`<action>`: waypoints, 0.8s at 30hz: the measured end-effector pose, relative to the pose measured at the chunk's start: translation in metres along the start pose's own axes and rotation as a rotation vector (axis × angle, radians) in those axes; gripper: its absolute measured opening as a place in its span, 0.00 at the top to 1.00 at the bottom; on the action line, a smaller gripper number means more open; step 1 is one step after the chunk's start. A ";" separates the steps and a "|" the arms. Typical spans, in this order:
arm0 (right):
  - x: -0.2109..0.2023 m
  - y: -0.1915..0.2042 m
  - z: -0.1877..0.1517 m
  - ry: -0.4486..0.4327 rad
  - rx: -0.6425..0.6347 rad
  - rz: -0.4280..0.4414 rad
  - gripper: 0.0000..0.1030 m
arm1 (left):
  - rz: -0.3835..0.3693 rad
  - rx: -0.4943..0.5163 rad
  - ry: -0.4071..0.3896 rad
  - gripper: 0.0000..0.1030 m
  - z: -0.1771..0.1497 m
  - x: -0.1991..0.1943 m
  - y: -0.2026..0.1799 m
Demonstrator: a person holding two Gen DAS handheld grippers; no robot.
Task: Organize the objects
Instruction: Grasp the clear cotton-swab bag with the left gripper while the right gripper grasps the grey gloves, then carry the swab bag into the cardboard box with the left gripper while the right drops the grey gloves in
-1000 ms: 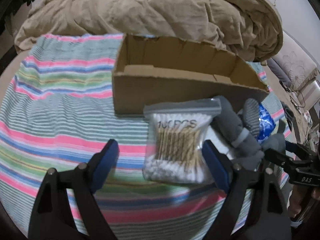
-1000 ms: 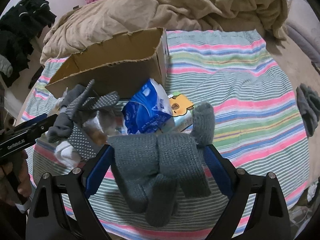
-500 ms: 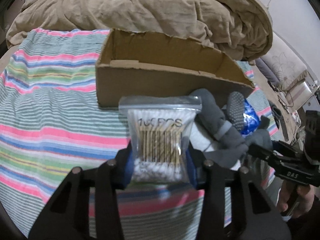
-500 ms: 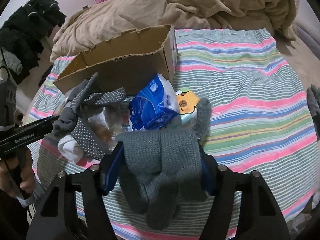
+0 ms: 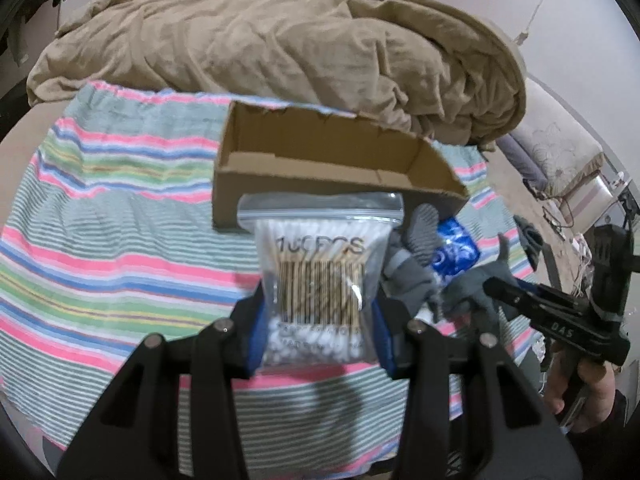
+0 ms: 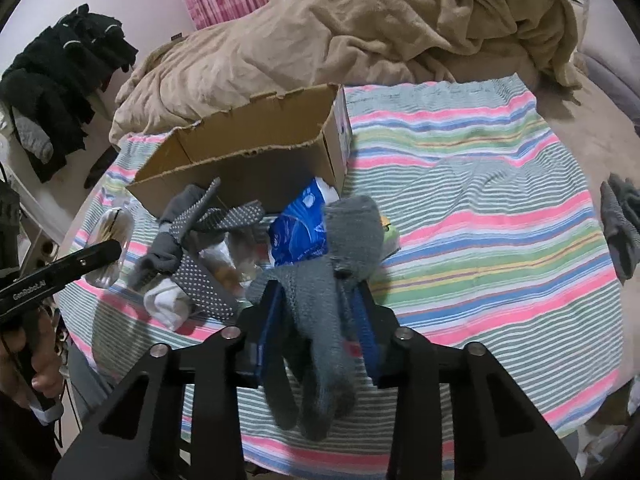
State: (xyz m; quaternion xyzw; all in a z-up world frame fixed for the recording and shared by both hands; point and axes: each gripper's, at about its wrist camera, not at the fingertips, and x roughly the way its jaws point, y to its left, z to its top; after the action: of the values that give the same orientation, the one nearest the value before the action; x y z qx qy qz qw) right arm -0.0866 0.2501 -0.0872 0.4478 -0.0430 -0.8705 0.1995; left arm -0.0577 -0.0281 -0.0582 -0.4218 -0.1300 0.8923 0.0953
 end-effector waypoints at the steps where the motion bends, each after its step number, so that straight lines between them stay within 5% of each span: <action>1: -0.002 0.001 0.001 -0.004 -0.003 0.002 0.66 | -0.001 0.003 -0.009 0.57 0.002 -0.004 -0.001; 3: -0.005 0.002 0.002 -0.012 -0.005 0.007 0.80 | -0.003 0.003 -0.024 0.57 0.005 -0.011 -0.003; 24: -0.055 0.016 0.057 -0.188 -0.075 0.078 0.80 | 0.010 0.034 -0.113 0.57 0.040 -0.037 -0.024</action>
State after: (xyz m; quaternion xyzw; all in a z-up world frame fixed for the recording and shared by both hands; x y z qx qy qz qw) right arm -0.0986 0.2510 -0.0072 0.3543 -0.0464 -0.9013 0.2448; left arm -0.0642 -0.0224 0.0010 -0.3695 -0.1182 0.9172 0.0905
